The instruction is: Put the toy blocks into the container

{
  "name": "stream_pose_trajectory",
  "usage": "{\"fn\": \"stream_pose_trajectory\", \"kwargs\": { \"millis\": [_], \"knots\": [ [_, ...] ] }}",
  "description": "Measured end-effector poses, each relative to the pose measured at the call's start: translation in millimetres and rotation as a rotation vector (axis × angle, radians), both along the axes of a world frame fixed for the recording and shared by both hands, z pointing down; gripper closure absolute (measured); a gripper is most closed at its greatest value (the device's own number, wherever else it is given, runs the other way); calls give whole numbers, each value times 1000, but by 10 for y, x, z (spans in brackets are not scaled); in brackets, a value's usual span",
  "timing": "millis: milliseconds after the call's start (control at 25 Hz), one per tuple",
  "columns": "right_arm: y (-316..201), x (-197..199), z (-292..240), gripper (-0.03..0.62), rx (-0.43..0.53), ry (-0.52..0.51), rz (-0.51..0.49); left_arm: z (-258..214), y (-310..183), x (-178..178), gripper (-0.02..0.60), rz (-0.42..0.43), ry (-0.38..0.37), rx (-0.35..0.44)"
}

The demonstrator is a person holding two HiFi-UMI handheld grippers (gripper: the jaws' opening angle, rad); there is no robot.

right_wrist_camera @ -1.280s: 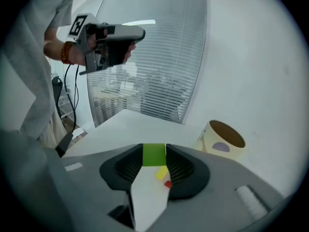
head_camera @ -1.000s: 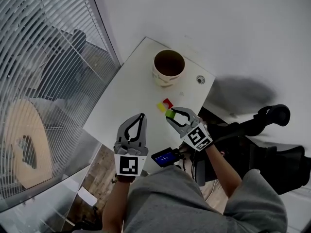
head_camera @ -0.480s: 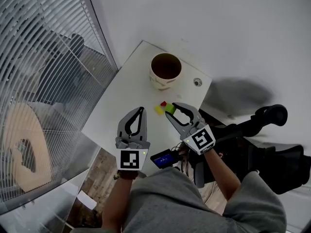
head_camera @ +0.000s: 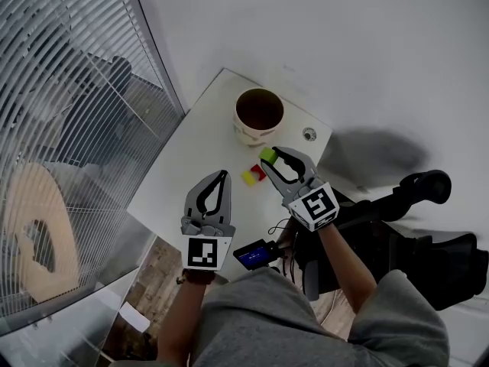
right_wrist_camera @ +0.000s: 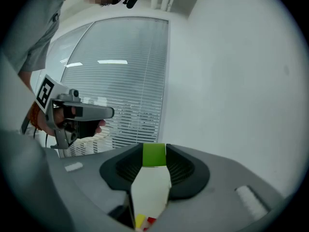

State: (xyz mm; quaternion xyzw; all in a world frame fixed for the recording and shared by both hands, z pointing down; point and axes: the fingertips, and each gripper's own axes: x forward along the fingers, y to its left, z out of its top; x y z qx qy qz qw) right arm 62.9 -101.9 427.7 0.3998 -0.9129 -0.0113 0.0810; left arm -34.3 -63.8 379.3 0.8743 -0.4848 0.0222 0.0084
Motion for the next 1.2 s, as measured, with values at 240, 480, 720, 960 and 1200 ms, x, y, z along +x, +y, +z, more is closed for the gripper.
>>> {"fn": "stream_pose_trajectory", "kwargs": {
  "millis": [240, 480, 720, 960, 1200],
  "knots": [
    [-456, 144, 156, 439, -1, 83, 5, 79, 22, -68, 574, -17, -7, -19],
    [-993, 290, 510, 439, -77, 158, 33, 154, 33, -190, 574, -44, -19, -42],
    [-1360, 328, 853, 439, -141, 221, 31, 253, 22, -380, 574, -87, -42, -63],
    [-1628, 374, 1248, 439, -225, 277, 45, 278, 5, -477, 574, -109, -51, -73],
    [-1721, 435, 1592, 437, -309, 327, 60, 346, -13, -510, 574, -122, -47, -88]
  ]
}}
